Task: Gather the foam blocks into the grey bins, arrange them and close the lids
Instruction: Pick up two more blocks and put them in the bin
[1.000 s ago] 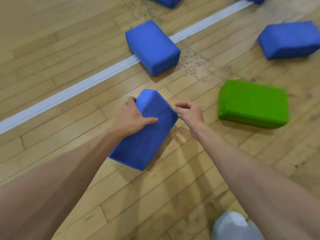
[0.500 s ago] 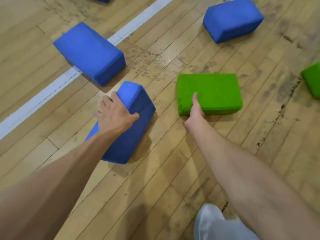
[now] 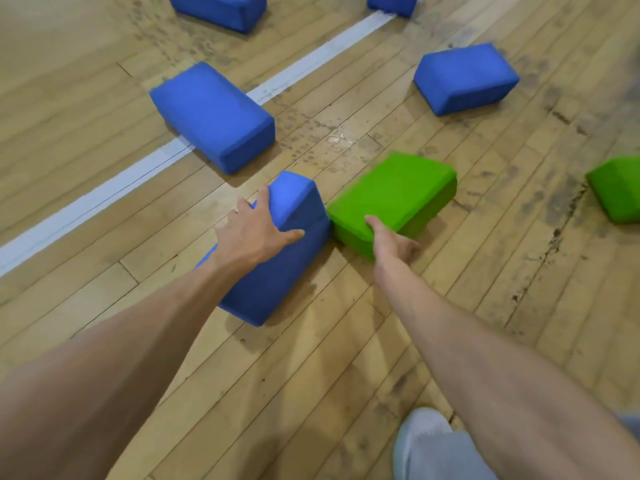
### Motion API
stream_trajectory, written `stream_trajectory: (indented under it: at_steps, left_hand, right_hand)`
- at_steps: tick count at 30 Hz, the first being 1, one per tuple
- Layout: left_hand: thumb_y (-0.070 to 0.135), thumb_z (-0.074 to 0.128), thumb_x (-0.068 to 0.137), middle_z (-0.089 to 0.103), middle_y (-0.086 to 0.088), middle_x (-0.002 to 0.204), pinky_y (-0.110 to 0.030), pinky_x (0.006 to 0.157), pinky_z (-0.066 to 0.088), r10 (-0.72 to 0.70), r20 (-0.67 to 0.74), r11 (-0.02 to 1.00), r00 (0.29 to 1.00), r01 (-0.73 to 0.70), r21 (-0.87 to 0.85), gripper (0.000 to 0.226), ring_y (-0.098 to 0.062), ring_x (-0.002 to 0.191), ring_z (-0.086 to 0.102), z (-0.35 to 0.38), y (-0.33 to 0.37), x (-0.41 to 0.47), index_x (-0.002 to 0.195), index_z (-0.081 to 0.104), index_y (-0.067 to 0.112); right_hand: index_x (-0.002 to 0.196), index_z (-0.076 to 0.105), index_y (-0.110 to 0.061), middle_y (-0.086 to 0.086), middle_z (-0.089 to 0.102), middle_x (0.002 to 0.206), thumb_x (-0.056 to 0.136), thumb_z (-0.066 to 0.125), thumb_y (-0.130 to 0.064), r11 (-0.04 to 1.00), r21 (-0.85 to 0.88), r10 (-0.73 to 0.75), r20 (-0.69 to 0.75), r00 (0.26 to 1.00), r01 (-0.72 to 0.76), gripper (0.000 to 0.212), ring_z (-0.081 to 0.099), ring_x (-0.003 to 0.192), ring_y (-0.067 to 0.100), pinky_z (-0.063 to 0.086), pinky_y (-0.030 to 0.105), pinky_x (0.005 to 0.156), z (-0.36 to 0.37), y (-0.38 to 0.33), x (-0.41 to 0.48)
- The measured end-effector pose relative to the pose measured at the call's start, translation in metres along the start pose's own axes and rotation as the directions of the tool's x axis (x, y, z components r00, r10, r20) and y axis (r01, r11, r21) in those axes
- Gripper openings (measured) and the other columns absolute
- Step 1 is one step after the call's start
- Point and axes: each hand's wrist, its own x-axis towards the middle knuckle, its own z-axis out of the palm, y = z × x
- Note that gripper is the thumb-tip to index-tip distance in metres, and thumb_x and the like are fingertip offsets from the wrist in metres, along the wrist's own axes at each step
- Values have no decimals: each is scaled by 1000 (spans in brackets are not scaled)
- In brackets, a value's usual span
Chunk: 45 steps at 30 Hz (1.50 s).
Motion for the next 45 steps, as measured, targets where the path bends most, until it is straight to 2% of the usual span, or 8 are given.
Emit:
stream_trajectory:
  at_steps: [4,7,12,15,21,30,37,45]
  left_hand:
    - [31,78,64,45,-7,107,-36,69,41,15,51,999,999,-13,-32,88,-26,94,47,-11,-7,-32,133,28,13]
    - [34,79,60,49,-3,99,-33,60,38,-115,51,992,992,117,-53,64,-22,83,51,-36,-19,-73,106,41,11]
    - [45,77,64,54,0,88,-30,54,37,-361,166,929,918,370,-25,56,-15,68,50,-144,2,-149,100,45,16]
    - [47,76,67,56,0,91,-32,58,38,-422,129,899,897,432,-67,59,-20,75,54,-241,46,-190,106,47,14]
    - [50,72,68,55,-3,106,-36,64,41,-279,17,960,960,279,17,66,-26,84,53,-432,164,-269,117,41,19]
    - [47,76,69,50,-13,123,-42,74,45,-61,-58,997,996,59,-45,82,-36,102,55,-603,279,-351,126,34,6]
    - [53,74,66,48,-11,116,-43,78,44,291,-24,955,956,-289,71,84,-38,103,53,-619,304,-412,131,33,20]
    - [45,79,62,53,-2,107,-43,82,49,564,155,825,811,-549,-133,81,-29,98,57,-577,322,-539,125,40,14]
  right_hand:
    - [138,25,3,21,35,142,64,86,-45,996,-88,-16,-48,999,12,108,39,130,35,34,40,105,6,3,-26]
    - [138,29,3,19,34,143,65,85,-45,967,-254,-29,-9,1000,26,104,45,126,36,39,40,100,-11,-4,-67]
    - [135,34,-2,19,36,137,66,84,-46,812,-574,-29,137,990,103,96,53,117,37,45,36,90,-80,-70,-160]
    - [134,35,-1,18,42,137,66,82,-50,718,-653,-87,262,961,242,96,52,119,35,44,37,92,-131,-147,-225]
    - [136,34,-7,12,50,128,76,65,-64,576,-640,-274,435,858,508,88,51,118,32,45,41,91,-255,-313,-353]
    - [127,31,-9,10,53,126,66,81,-49,526,-650,-447,337,829,548,88,56,114,29,45,36,83,-403,-465,-488]
    - [140,28,-11,11,48,133,65,77,-53,692,-577,-544,-23,839,433,99,51,121,31,45,39,90,-492,-411,-584]
    - [134,39,-11,7,51,129,63,77,-54,813,-544,-457,-375,807,208,91,51,120,28,36,41,99,-592,-298,-710]
